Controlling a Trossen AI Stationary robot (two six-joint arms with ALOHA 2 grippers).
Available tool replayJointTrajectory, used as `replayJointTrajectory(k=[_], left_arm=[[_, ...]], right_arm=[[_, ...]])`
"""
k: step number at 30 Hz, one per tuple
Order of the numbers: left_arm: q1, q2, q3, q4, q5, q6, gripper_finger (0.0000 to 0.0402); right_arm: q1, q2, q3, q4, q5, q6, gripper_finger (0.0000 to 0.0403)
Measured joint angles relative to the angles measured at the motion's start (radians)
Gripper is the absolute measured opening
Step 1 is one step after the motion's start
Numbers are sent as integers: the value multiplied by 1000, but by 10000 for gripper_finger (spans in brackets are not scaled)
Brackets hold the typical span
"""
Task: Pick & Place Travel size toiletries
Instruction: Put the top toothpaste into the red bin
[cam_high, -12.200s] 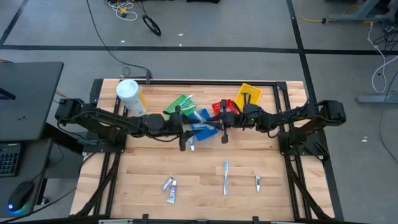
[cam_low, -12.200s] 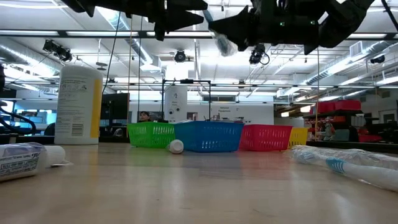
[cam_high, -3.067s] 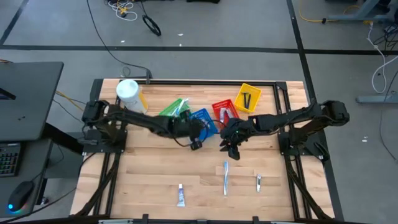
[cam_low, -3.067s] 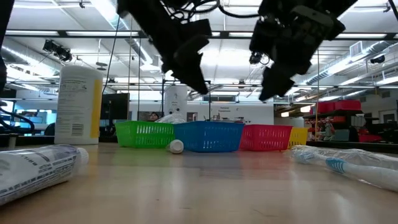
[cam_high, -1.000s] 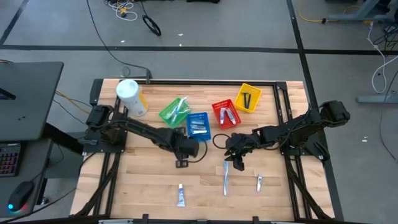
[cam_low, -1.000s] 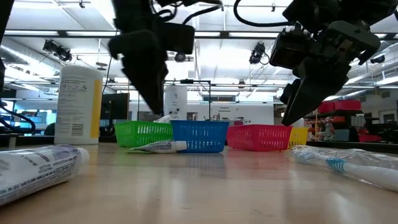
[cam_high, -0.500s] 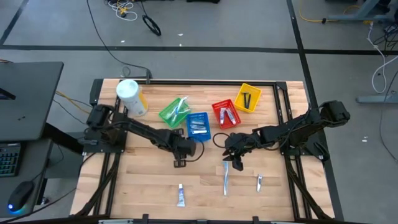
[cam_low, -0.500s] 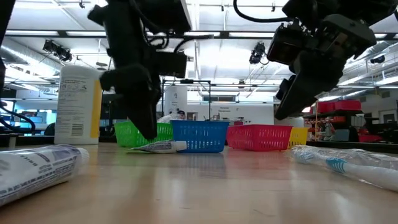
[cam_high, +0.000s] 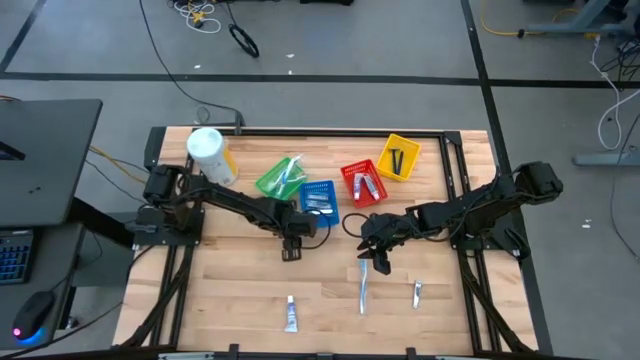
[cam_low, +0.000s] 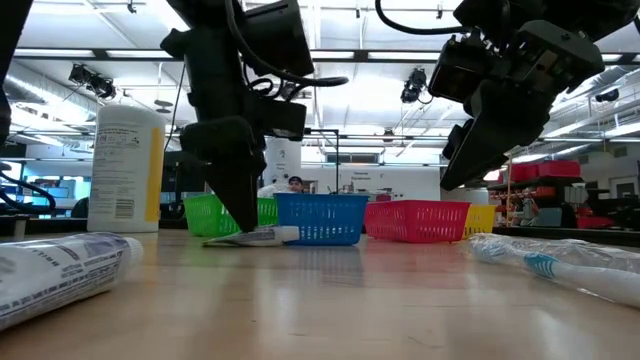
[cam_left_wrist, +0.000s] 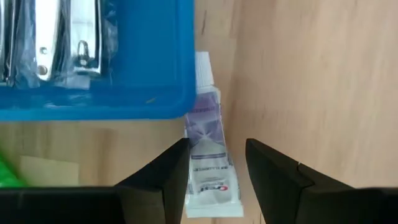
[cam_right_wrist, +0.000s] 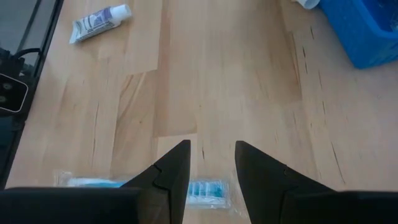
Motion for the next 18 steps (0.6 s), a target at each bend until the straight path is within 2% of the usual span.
replayJointTrajectory(k=[12,18], left_arm=[[0,19,-1,50,-29,32,167],[0,31,-61,130,-38,58,167]], right_arm=[[0,0,0,1,0,22,135],[0,0,0,0,-1,22,135]])
